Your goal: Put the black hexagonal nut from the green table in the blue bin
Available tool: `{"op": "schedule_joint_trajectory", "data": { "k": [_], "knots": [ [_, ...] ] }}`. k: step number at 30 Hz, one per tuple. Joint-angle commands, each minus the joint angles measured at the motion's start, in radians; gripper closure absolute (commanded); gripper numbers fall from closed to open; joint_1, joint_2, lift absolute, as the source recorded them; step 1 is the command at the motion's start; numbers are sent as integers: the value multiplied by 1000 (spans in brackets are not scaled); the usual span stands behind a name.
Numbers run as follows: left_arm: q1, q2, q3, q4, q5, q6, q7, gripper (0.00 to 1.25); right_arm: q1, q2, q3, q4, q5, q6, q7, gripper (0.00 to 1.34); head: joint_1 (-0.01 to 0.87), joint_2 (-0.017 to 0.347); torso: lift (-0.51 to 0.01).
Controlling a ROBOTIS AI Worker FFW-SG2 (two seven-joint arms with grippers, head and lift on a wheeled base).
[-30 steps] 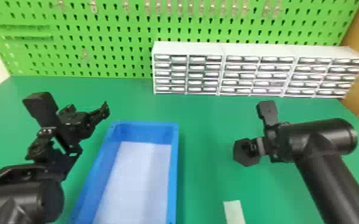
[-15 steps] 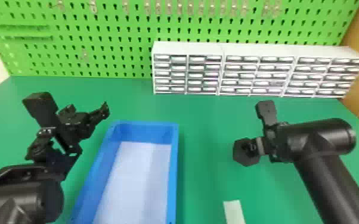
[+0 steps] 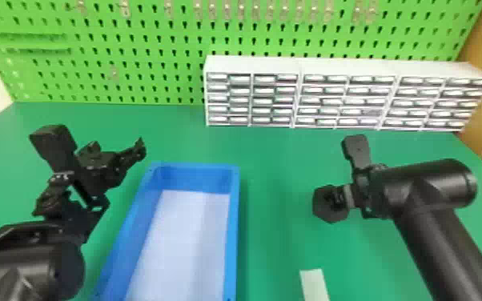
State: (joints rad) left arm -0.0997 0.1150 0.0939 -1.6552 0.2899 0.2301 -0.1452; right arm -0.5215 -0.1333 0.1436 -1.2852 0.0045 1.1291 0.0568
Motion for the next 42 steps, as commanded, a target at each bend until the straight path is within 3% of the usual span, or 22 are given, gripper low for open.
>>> {"op": "schedule_joint_trajectory", "data": {
  "k": [1, 15, 23, 32, 42],
  "knots": [
    [0, 0, 0, 0, 0, 0, 0, 128, 1, 0, 8, -28, 19, 0, 0, 921, 666, 32, -100],
    [2, 0, 1, 0, 0, 0, 0, 128, 5, -11, 33, -129, 94, 15, -2, 921, 666, 32, -100],
    [2, 0, 1, 0, 0, 0, 0, 128, 17, -20, 40, -233, 124, -22, 0, 921, 666, 32, -100],
    [2, 0, 3, 0, 0, 0, 0, 128, 63, -22, 11, -301, 42, -249, 0, 921, 666, 32, -100],
    [3, 0, 3, 0, 0, 0, 0, 128, 89, -28, 40, -350, -26, -417, -2, 921, 666, 32, -100]
  ]
}}
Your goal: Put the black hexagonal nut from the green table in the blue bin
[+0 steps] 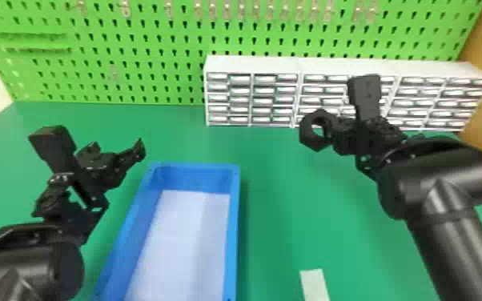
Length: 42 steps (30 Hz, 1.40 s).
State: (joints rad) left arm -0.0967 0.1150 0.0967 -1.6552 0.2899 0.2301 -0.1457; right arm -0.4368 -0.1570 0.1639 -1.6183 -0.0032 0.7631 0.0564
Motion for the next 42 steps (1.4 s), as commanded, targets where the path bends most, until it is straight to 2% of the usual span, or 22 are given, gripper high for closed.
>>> {"op": "schedule_joint_trajectory", "data": {
  "k": [1, 10, 18, 26, 35, 42],
  "knots": [
    [0, 0, 0, 0, 0, 0, 0, 128, 4, -6, 25, -20, -21, -57, 0, 921, 666, 32, -100],
    [2, 0, 2, 0, 0, 0, 0, 128, -3, -16, 82, -60, -106, -100, 0, 921, 666, 32, -100],
    [3, 0, 5, -2, 0, 0, 0, 128, -17, -26, 132, -75, -224, -114, 0, 921, 666, 32, -100],
    [5, 0, 5, -2, 0, 0, 0, 128, -33, -42, 223, -77, -305, -113, 0, 921, 666, 32, -100],
    [3, 0, 5, -2, 0, 0, 0, 128, -52, -55, 305, -77, -365, -110, 0, 921, 666, 32, -100],
    [3, 0, 5, -2, -2, 0, 0, 128, -59, -55, 350, -77, -393, -105, 0, 921, 666, 32, -100]
  ]
}}
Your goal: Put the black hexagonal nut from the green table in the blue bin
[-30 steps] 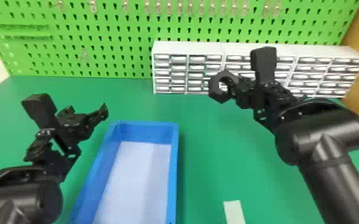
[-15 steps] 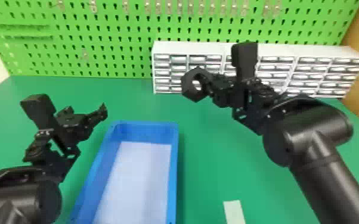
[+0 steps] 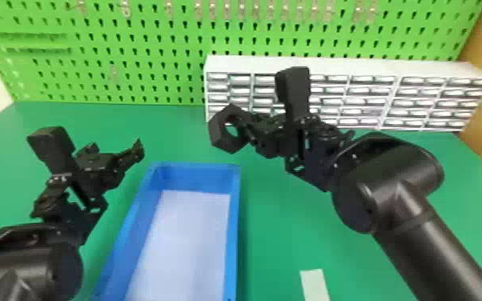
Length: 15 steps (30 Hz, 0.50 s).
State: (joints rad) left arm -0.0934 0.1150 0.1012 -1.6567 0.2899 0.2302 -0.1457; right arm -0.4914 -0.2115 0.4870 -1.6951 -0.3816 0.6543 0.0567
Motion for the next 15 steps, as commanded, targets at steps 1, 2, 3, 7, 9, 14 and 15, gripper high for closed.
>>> {"op": "schedule_joint_trajectory", "data": {
  "k": [1, 2, 3, 7, 9, 14, 15],
  "knots": [
    [0, 0, 2, 0, -2, 0, 0, 128, -6, 0, 33, 0, -19, 5, 0, 921, 666, 32, -100],
    [0, 0, 2, 0, -2, 0, 0, 128, -6, 0, 42, 0, -23, 5, 0, 921, 666, 32, -100],
    [0, 0, 2, 0, -2, 1, 0, 128, -6, 0, 48, 0, -26, 7, 0, 921, 666, 32, -100],
    [-2, 0, 2, 2, -3, 3, 0, 128, -7, 1, 67, 0, -40, 13, 0, 921, 666, 32, -100],
    [-2, 0, 2, 0, -3, 3, 0, 128, -6, 1, 74, 0, -48, 18, 0, 921, 666, 32, -100],
    [0, 0, 3, 2, -3, 3, 0, 128, -6, 0, 101, 0, -71, 18, 0, 921, 666, 32, -100],
    [0, 0, 3, 2, -3, 5, 0, 128, -6, -2, 104, 0, -76, 18, 0, 921, 666, 32, -100]
  ]
}}
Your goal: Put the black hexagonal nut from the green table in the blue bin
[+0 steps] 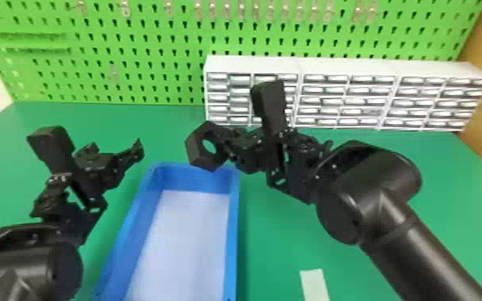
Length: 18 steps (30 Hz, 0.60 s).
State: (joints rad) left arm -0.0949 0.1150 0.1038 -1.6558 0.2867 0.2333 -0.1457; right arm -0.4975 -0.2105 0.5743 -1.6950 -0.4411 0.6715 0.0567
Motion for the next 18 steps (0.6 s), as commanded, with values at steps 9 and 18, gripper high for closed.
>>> {"op": "schedule_joint_trajectory", "data": {
  "k": [9, 18],
  "knots": [
    [0, 0, -1, 1, -3, 1, 0, 128, -1, -4, 39, 0, -36, 13, 0, 921, 666, 32, -100],
    [0, 0, -3, 1, -4, 1, 0, 128, -12, -6, 67, 2, -36, 13, 0, 921, 666, 32, -100]
  ]
}}
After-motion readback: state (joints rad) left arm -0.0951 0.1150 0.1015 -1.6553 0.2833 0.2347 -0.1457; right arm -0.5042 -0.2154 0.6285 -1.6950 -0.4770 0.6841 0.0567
